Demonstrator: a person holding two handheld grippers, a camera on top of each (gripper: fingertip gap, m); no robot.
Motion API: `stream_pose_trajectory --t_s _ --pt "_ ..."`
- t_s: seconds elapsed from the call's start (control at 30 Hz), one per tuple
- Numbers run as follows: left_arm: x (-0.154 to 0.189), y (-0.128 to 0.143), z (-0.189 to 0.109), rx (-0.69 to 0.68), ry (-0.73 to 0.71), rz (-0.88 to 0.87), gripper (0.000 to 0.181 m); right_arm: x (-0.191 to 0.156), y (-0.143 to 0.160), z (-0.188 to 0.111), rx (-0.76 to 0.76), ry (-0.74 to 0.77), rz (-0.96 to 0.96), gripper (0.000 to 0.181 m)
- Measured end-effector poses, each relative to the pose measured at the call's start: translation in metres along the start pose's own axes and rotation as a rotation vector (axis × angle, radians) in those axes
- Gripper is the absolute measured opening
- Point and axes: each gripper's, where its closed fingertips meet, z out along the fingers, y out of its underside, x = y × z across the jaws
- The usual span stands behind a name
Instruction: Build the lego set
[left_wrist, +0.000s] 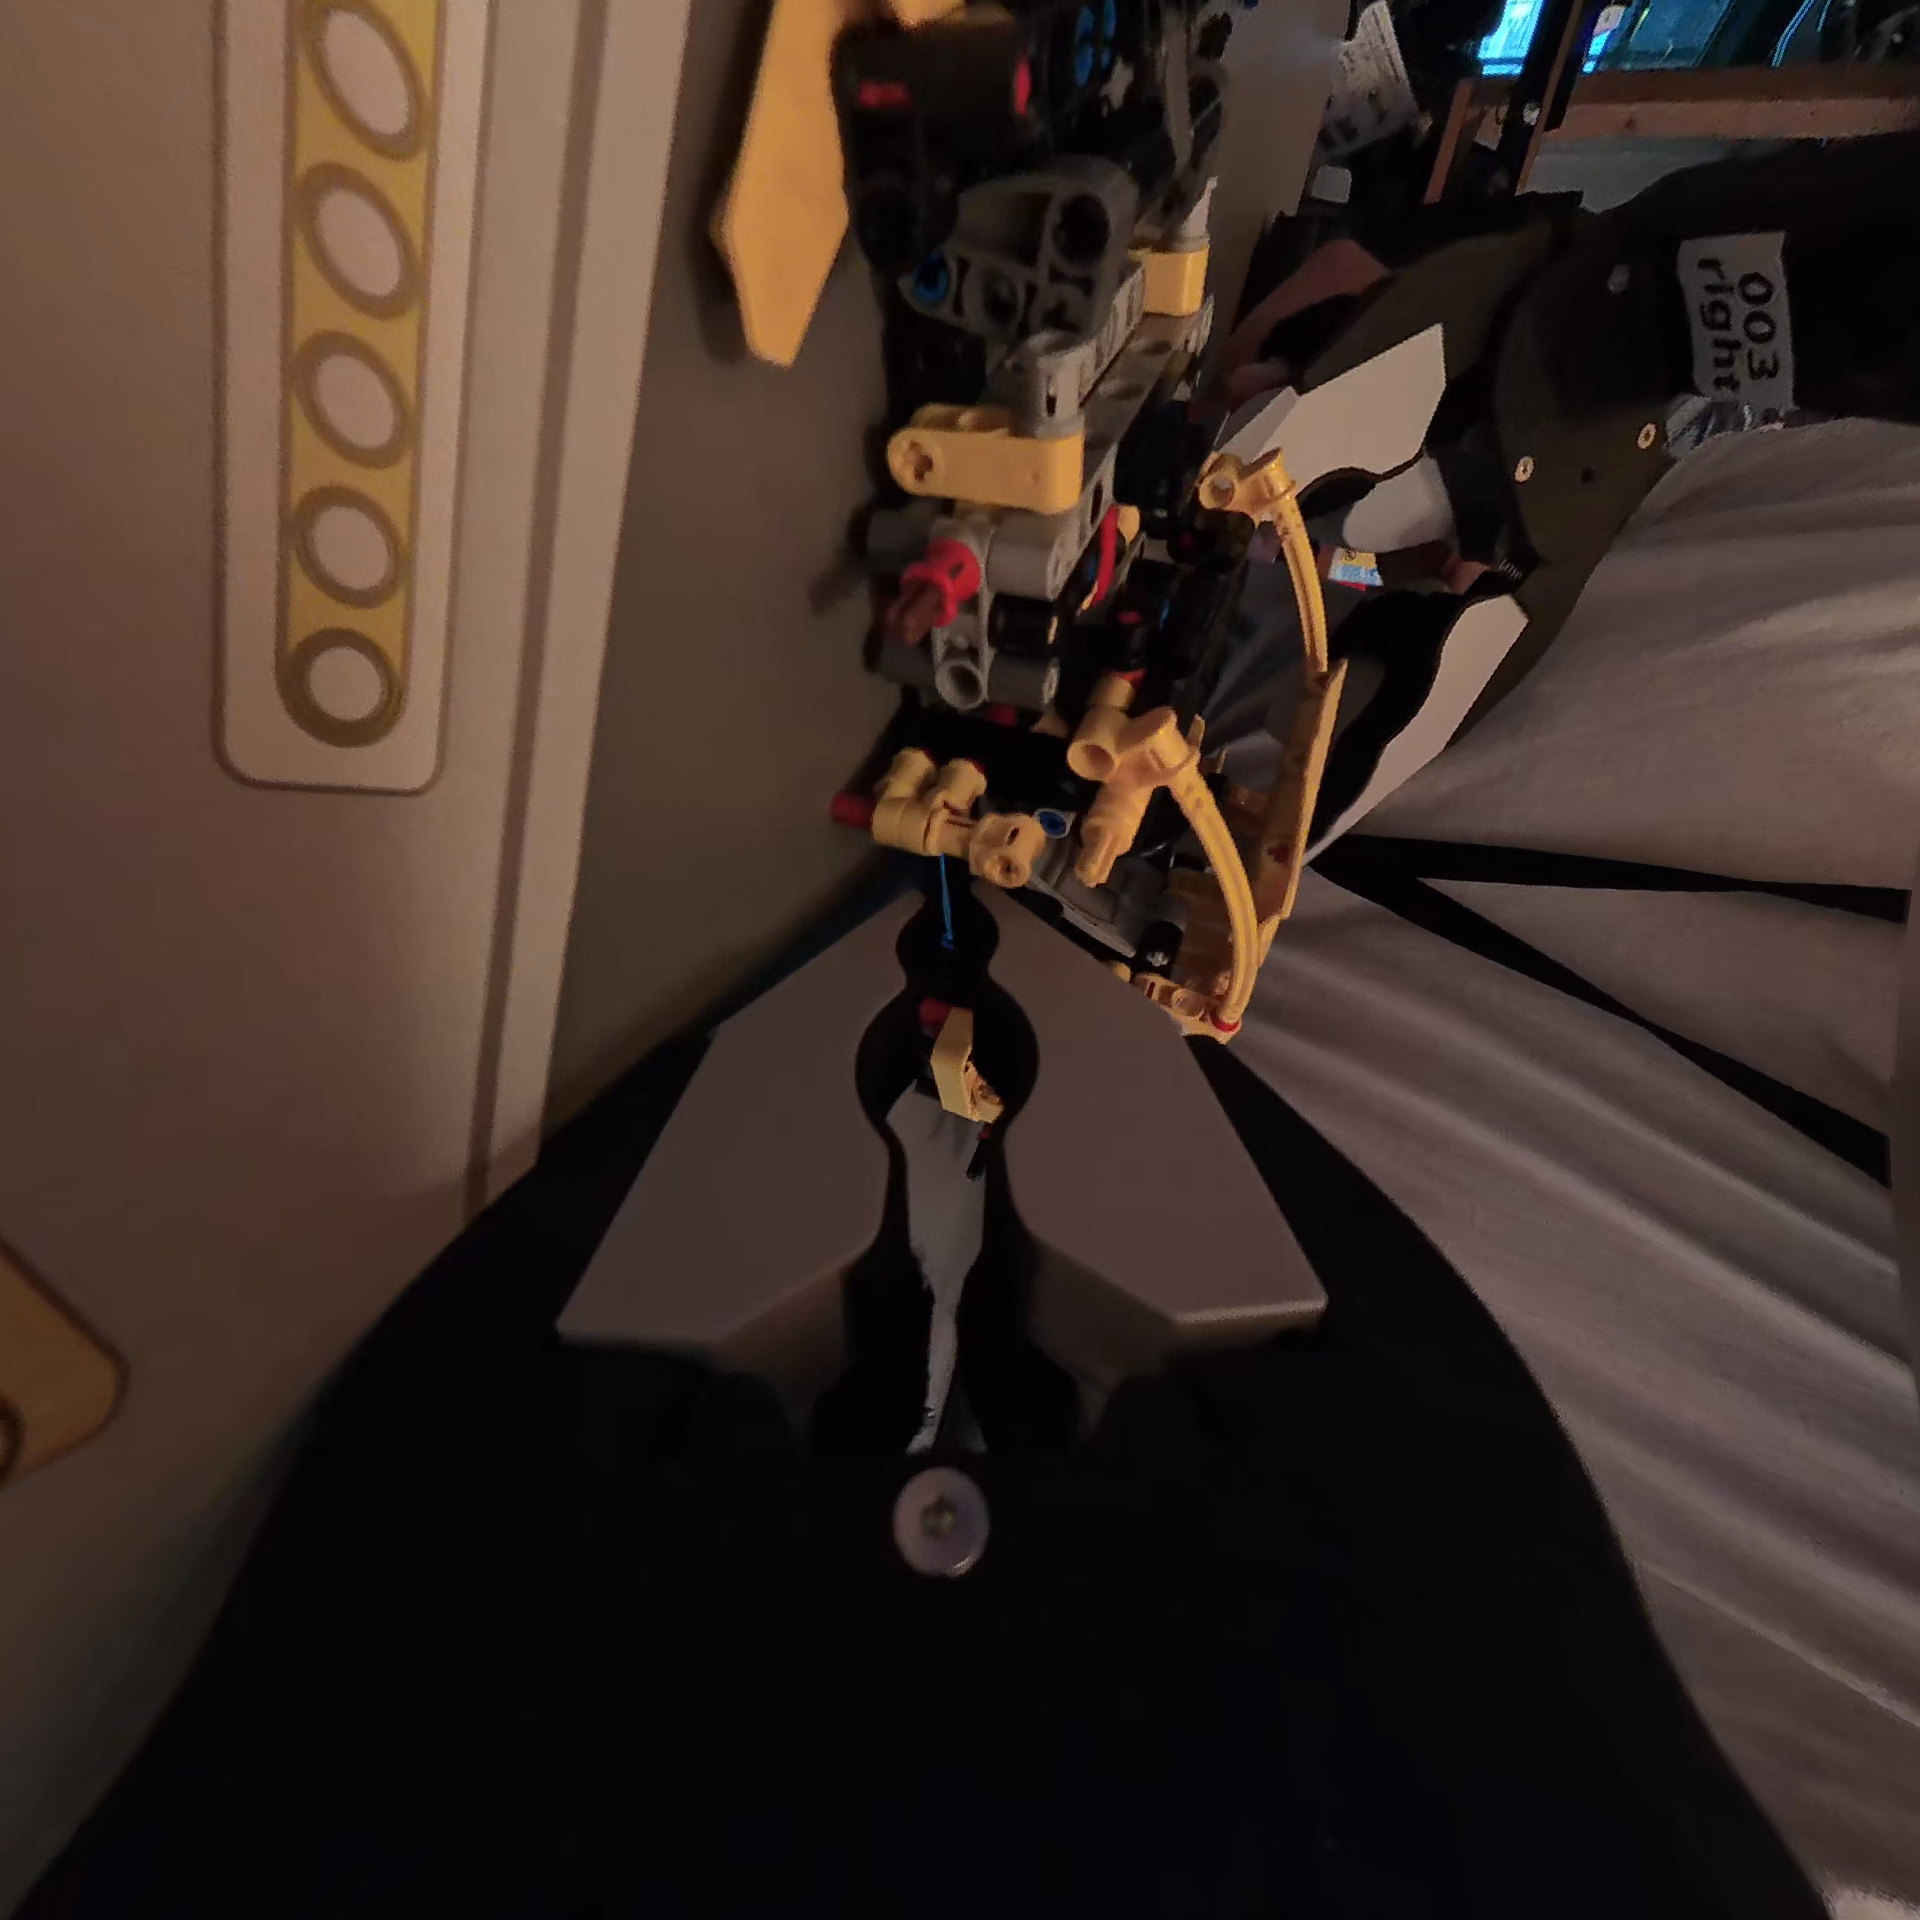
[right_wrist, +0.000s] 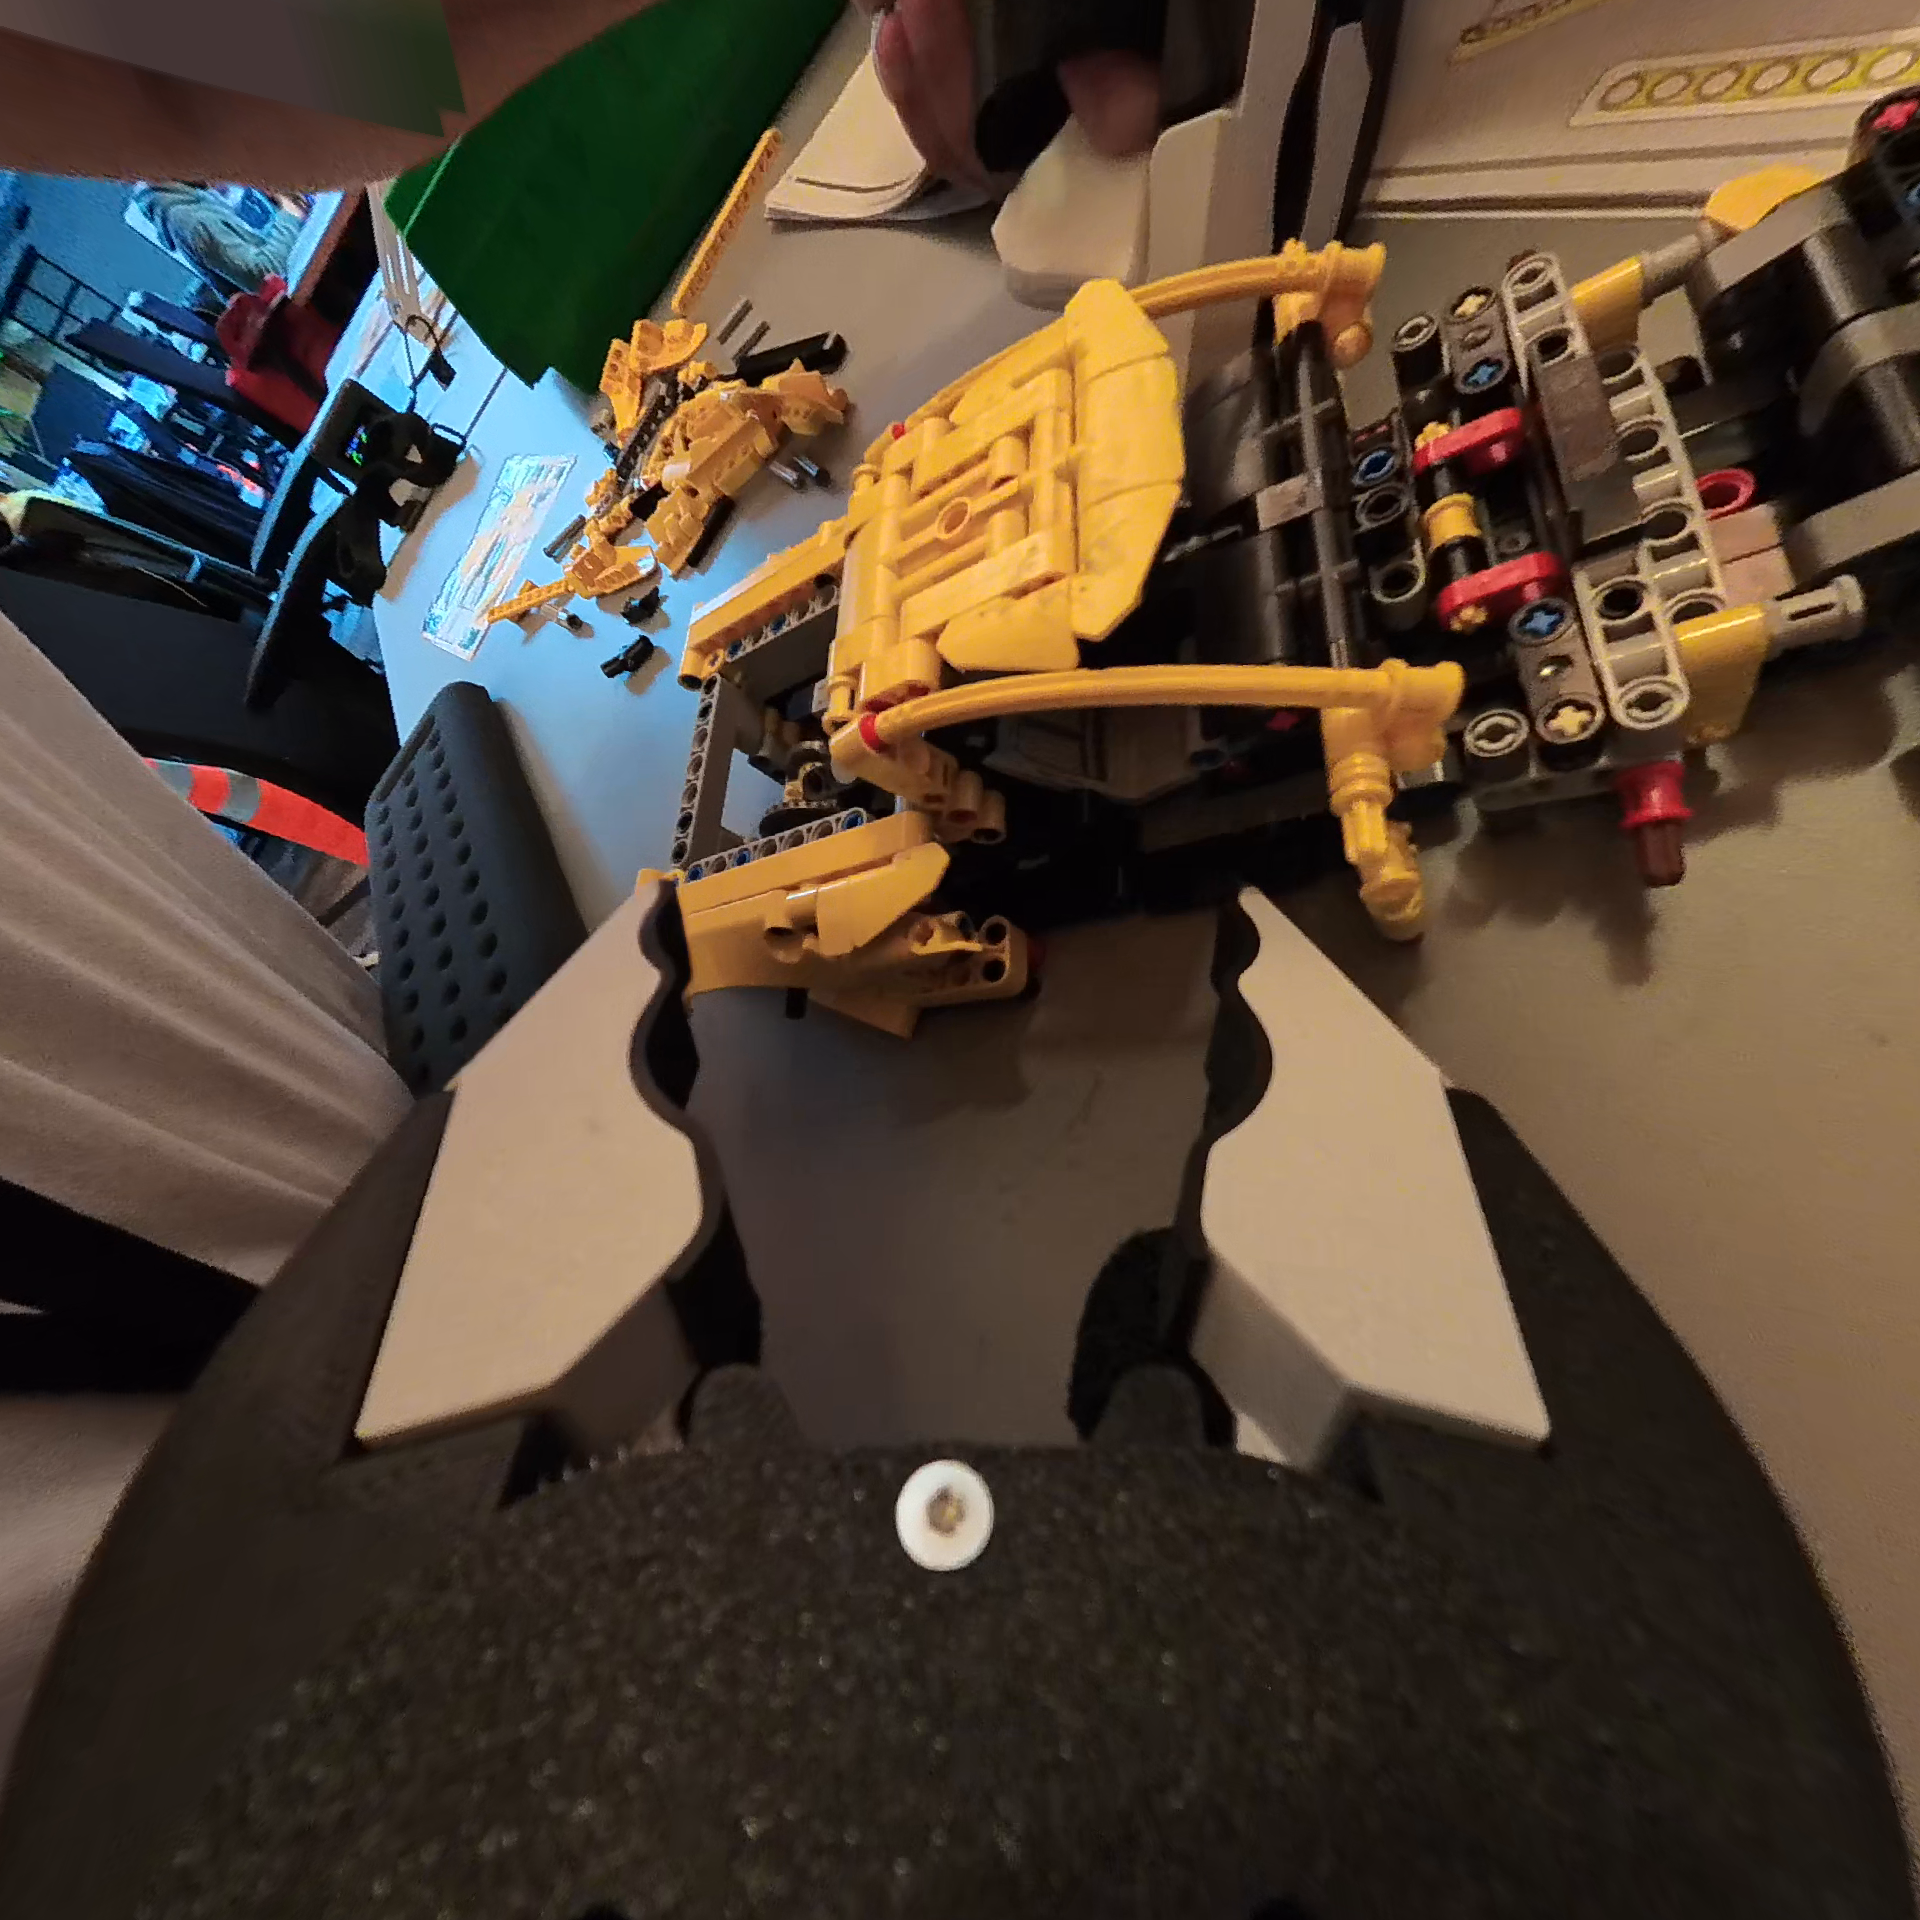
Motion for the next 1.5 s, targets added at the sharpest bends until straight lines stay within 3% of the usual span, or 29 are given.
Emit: stream_pose_trajectory --t_s 0.5,0.77,1.0,1.27,1.5 --pt "-0.004 -0.002 0.000 0.089 -0.162 0.102 0.002 -0.001 -0.001 0.000 -0.002 -0.009 0.011 0.100" --pt "-0.004 -0.013 -0.002 0.184 -0.059 -0.058 0.001 0.003 -0.001 0.002 -0.039 0.030 -0.038 0.098" --pt "-0.003 -0.017 -0.001 0.097 -0.090 -0.037 0.002 0.001 -0.003 0.003 -0.033 0.014 -0.030 0.095" --pt "0.001 -0.015 -0.001 0.126 -0.054 0.012 0.004 -0.006 -0.001 -0.006 0.021 -0.026 0.029 0.098" --pt "-0.002 -0.017 0.000 0.116 -0.112 0.048 0.001 0.006 0.003 -0.006 0.002 0.060 0.006 0.097"
